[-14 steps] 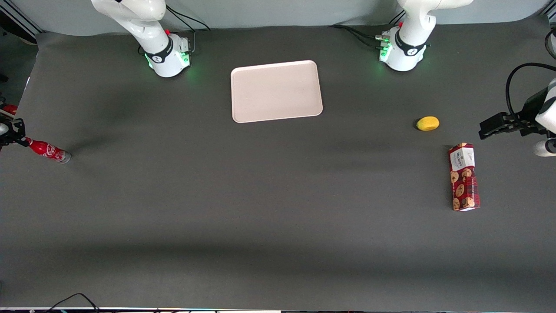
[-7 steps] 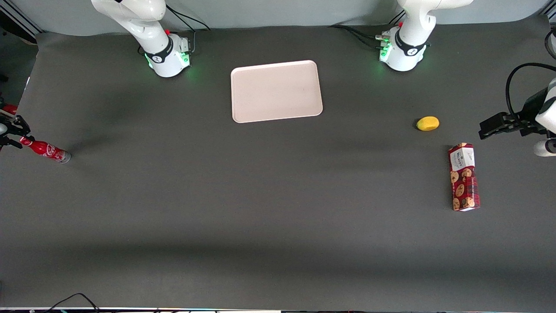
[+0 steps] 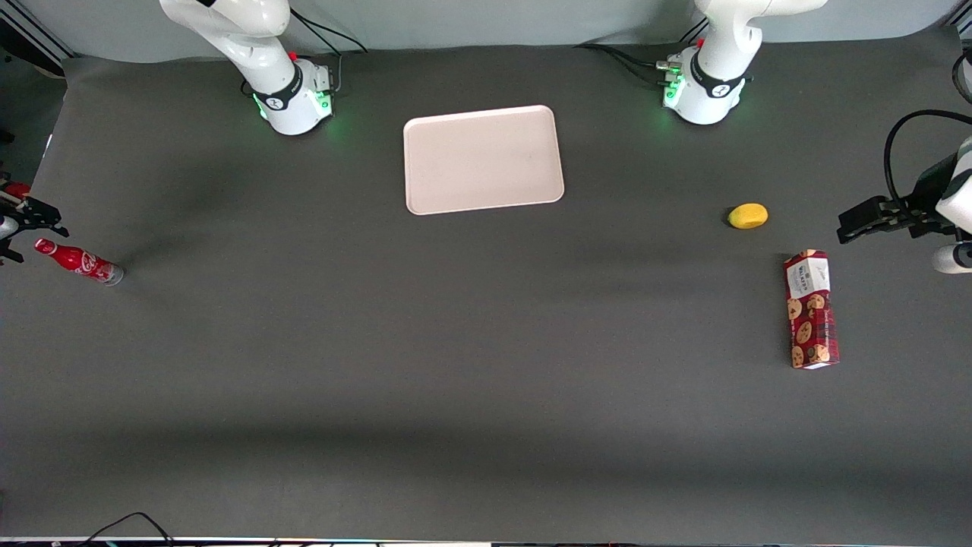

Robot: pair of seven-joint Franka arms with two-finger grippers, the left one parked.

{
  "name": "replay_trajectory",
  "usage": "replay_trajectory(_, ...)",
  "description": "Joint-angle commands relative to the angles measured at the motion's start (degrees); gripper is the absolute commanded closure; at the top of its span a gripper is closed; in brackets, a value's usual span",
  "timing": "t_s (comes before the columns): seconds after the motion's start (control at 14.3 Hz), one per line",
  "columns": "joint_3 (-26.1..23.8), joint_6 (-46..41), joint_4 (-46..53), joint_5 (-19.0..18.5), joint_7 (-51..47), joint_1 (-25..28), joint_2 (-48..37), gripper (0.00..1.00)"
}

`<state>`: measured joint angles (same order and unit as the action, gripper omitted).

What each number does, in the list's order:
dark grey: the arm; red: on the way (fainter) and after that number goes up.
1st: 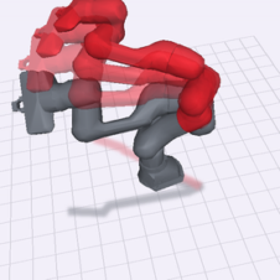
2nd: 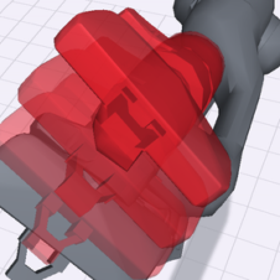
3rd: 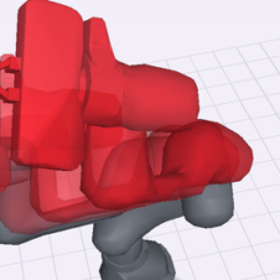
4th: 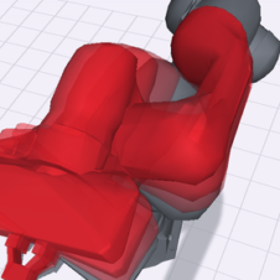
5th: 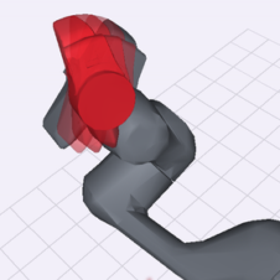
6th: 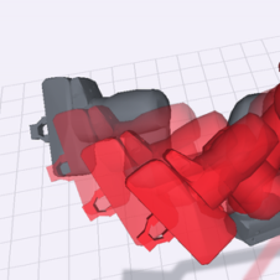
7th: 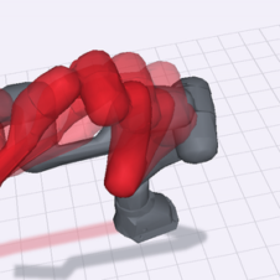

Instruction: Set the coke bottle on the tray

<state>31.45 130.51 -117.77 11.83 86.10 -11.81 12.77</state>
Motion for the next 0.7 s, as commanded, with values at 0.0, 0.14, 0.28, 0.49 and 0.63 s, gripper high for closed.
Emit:
replay_trajectory(0.0,0.80,0.80,0.26,0.83,2.75,0.03,0.76,0.19)
replay_trajectory(0.14,1.07,0.80,0.26,1.27,3.45,0.03,1.20,0.36)
replay_trajectory(0.28,1.07,0.80,0.18,1.53,3.90,0.03,1.29,0.51)
replay_trajectory(0.49,1.15,0.71,0.26,1.44,3.81,0.20,1.29,0.80)
replay_trajectory(0.63,1.15,0.62,0.26,1.45,3.46,0.55,1.12,0.94)
